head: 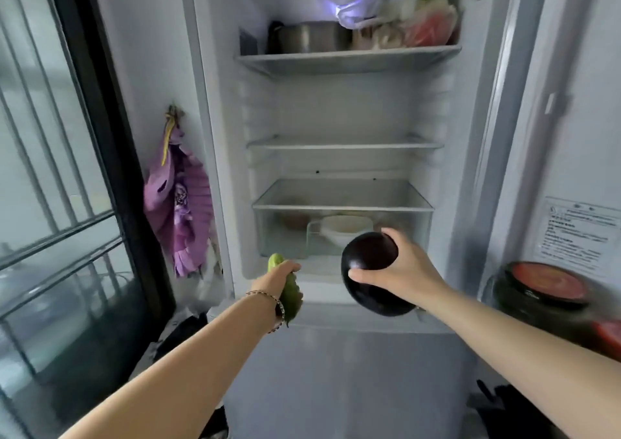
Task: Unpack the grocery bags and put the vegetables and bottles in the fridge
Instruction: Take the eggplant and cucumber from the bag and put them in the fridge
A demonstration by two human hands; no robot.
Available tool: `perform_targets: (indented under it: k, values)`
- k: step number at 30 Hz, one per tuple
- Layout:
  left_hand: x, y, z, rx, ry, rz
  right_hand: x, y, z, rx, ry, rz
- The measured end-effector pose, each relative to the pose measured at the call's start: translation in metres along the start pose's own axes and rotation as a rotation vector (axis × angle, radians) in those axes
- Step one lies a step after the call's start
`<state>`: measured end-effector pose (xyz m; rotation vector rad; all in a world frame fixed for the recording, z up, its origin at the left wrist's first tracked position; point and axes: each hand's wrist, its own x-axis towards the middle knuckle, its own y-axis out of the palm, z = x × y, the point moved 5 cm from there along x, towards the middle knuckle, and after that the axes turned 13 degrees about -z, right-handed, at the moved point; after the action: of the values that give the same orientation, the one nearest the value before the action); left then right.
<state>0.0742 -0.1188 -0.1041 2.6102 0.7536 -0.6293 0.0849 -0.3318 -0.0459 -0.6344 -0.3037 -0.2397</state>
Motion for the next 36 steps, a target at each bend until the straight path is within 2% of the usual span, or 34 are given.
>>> perform_targets:
  k: [7, 10, 14, 16, 23, 29, 36]
  values:
    - [0.082, 0.106, -0.039, -0.032, -0.003, 0.024, 0.091, 0.012, -0.011, -0.197, -0.023, -0.034]
    - [0.110, 0.129, -0.048, -0.050, 0.009, 0.029, 0.108, 0.015, -0.013, -0.288, -0.026, -0.042]
    - [0.142, 0.144, -0.054, -0.211, -0.062, 0.061, 0.122, 0.016, -0.015, -0.306, -0.004, -0.056]
    - [0.151, 0.146, -0.052, -0.234, -0.084, 0.088, 0.125, 0.016, -0.014, -0.319, 0.000, -0.068]
    - [0.154, 0.141, -0.045, -0.079, -0.050, 0.130, 0.128, 0.013, -0.001, -0.324, -0.038, -0.111]
    - [0.121, 0.114, -0.036, -0.046, -0.038, 0.174, 0.125, 0.002, 0.024, -0.364, -0.111, -0.124]
    - [0.071, 0.065, -0.018, -0.028, -0.121, 0.196, 0.122, -0.010, 0.054, -0.336, -0.226, -0.130]
